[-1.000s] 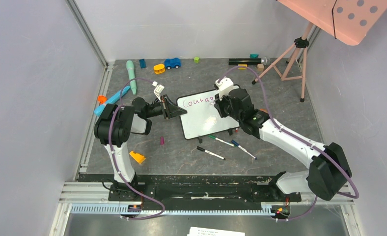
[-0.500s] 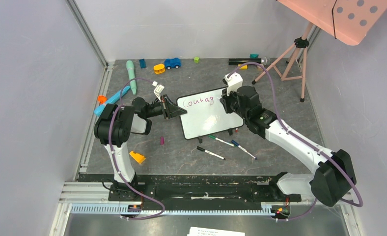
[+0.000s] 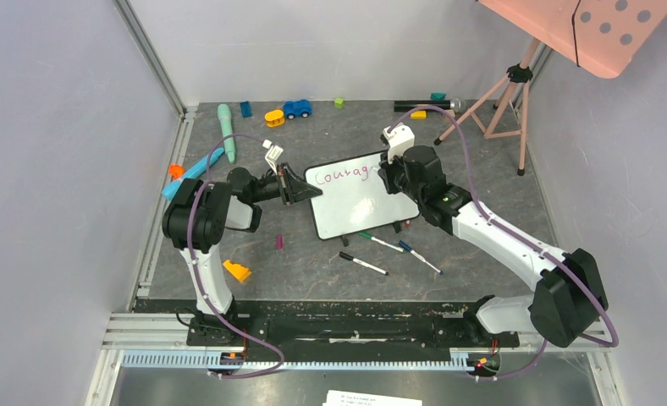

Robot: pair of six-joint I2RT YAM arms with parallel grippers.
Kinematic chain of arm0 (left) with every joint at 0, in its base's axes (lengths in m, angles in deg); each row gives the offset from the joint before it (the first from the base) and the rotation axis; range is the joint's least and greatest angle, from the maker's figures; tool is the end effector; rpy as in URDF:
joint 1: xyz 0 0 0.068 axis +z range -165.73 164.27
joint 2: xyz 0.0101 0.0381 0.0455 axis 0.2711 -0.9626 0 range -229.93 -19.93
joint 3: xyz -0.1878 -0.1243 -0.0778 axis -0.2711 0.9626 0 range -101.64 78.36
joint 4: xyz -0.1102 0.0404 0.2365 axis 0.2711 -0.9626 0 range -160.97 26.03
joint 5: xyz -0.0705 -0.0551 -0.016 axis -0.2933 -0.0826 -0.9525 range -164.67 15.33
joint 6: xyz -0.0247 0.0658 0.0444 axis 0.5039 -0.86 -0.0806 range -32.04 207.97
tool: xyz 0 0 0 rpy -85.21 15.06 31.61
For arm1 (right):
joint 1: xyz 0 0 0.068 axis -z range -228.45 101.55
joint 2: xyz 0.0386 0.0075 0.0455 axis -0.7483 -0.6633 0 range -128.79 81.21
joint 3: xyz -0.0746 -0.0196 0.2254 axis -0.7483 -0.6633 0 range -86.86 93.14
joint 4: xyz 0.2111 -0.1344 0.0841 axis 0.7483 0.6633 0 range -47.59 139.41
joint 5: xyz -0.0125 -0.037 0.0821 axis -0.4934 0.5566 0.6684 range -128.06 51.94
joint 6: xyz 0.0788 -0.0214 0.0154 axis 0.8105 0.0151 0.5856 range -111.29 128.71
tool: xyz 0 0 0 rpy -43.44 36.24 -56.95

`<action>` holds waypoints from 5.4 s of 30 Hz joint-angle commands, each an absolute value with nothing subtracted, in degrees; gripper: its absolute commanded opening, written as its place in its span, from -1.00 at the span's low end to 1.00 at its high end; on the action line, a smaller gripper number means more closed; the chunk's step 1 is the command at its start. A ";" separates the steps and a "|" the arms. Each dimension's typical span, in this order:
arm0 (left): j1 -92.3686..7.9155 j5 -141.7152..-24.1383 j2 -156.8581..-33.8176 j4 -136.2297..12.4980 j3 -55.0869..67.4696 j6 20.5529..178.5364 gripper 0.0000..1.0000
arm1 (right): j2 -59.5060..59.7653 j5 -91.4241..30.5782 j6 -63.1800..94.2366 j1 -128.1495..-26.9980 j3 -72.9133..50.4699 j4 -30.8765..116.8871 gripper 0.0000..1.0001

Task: Write a sentence on the whiteboard

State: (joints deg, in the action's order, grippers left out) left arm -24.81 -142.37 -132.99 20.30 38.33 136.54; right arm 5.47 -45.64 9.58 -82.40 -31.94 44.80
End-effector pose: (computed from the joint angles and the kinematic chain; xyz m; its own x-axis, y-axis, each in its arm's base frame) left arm 0.3239 -0.1198 0.1238 -0.5895 -0.1938 -0.7842 0.7769 0.1300 -0.6161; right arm 0.2964 0.1880 0.2450 -0.3337 -0.2067 -0.9197 -0.4482 0.8931 -0.0381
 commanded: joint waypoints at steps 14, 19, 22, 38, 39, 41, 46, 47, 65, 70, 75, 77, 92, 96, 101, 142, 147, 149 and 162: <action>-25.09 -144.32 -133.27 25.24 36.79 137.01 -0.96 | 3.69 -47.21 9.42 -82.28 -28.65 43.34 -1.00; -25.13 -144.32 -133.36 25.24 36.79 137.01 -0.96 | 3.67 -49.12 9.24 -82.13 -28.21 44.65 -1.00; -25.13 -144.30 -133.40 25.24 36.79 137.01 -0.96 | 3.73 -49.54 9.24 -81.94 -28.27 45.04 -1.00; -25.13 -144.31 -133.40 25.24 36.71 137.01 -0.96 | 3.47 -50.54 9.19 -81.23 -28.06 45.08 -1.00; -25.13 -144.29 -133.39 25.24 36.74 137.01 -0.96 | 3.47 -50.38 9.32 -81.21 -27.99 44.96 -1.00; -25.16 -144.30 -133.32 25.24 36.79 137.05 -0.96 | 3.36 -49.95 9.28 -81.21 -27.95 44.65 -1.00; -25.13 -144.27 -133.35 25.24 36.74 137.10 -0.96 | 2.89 -48.68 9.32 -81.23 -27.31 44.24 -1.00; -25.13 -144.29 -133.44 25.24 36.79 137.10 -0.96 | 2.80 -48.46 9.36 -81.23 -27.24 44.16 -1.00; -25.13 -144.28 -133.40 25.24 36.78 137.01 -0.96 | 2.01 -45.49 9.48 -81.26 -26.64 43.28 -1.00; -25.13 -144.34 -133.31 25.28 36.79 137.01 -0.96 | 2.25 -44.25 9.59 -81.23 -27.32 43.25 -1.00; -25.13 -144.28 -133.29 25.24 36.86 137.03 -0.96 | 2.67 -43.54 9.64 -81.24 -28.32 43.29 -1.00; -25.13 -144.32 -133.31 25.24 36.83 137.01 -0.96 | 2.96 -43.52 9.65 -81.19 -28.84 43.49 -1.00; -25.13 -144.28 -133.31 25.24 36.79 137.02 -0.96 | 5.65 -45.57 9.33 -81.22 -33.60 44.68 -1.00; -25.13 -144.28 -133.31 25.24 36.79 136.96 -0.96 | 5.81 -48.04 9.24 -81.22 -32.94 45.26 -1.00; -25.13 -144.28 -133.38 25.24 36.73 137.10 -0.96 | 5.95 -49.14 9.23 -81.21 -31.98 45.31 -1.00; -25.15 -143.93 -132.15 25.24 37.32 136.39 -0.96 | 22.58 -52.55 12.65 -81.23 -45.04 42.27 -1.00; -25.13 -143.70 -132.08 25.24 37.38 136.22 -0.96 | 19.86 -53.97 15.10 -84.56 -43.18 42.09 -1.00; -25.18 -143.80 -132.11 25.28 37.38 136.22 -0.96 | 18.47 -56.83 15.20 -88.42 -42.12 41.35 -1.00; -25.13 -143.42 -131.59 25.24 38.02 135.87 -0.96 | 8.15 -60.75 17.68 -101.35 -35.28 38.00 -1.00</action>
State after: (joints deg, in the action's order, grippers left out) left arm -24.81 -142.26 -133.47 20.34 38.02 136.94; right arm 9.77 -58.01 16.53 -99.38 -38.63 41.39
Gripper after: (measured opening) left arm 0.114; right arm 0.122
